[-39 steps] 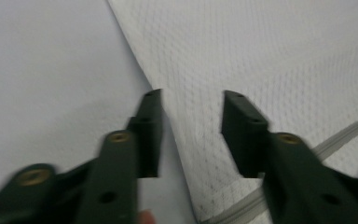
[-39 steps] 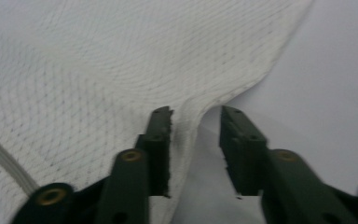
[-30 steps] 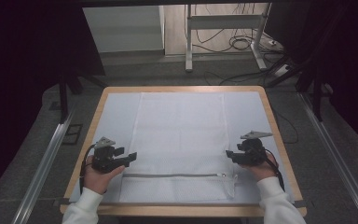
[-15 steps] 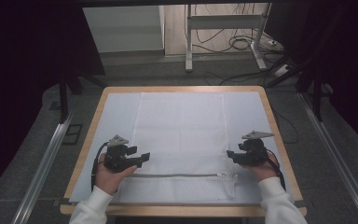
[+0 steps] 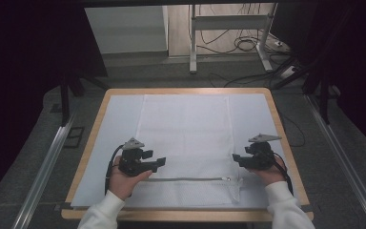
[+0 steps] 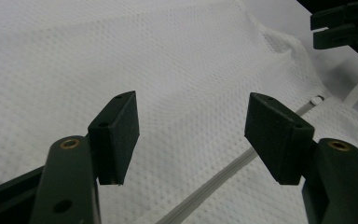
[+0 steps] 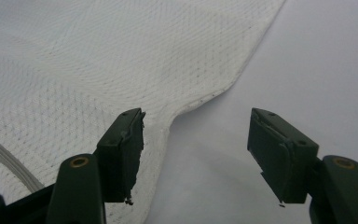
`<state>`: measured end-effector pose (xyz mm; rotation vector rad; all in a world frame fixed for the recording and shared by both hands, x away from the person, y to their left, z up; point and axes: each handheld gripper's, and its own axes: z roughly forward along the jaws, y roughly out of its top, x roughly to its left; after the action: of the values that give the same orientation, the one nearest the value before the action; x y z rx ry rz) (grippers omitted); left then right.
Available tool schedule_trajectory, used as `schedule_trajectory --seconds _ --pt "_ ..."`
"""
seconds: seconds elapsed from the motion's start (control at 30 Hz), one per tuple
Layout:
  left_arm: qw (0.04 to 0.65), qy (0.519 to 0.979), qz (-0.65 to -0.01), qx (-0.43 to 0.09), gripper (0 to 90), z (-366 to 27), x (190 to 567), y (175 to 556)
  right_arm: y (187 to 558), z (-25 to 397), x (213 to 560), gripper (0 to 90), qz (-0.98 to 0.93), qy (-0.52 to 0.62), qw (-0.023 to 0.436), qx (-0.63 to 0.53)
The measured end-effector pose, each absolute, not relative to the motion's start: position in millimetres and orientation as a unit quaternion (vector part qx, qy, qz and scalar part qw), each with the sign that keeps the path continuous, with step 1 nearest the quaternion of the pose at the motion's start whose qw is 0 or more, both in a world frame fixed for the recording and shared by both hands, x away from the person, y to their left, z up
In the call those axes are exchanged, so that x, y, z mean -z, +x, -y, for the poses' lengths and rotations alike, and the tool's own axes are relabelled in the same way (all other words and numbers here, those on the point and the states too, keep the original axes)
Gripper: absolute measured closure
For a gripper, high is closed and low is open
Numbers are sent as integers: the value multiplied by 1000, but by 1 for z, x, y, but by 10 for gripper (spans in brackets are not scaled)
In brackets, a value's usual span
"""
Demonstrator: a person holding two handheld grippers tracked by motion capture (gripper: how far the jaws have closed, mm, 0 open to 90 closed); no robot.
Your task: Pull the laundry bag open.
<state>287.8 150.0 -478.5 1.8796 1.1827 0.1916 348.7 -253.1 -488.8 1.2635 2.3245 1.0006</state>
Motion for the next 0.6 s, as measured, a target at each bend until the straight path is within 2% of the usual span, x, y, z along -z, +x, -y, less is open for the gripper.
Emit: schedule_trajectory --seconds 0.6 --pt "444 774 -449 -52 363 -117 478 285 347 257 488 352 -804 449 174 -347"
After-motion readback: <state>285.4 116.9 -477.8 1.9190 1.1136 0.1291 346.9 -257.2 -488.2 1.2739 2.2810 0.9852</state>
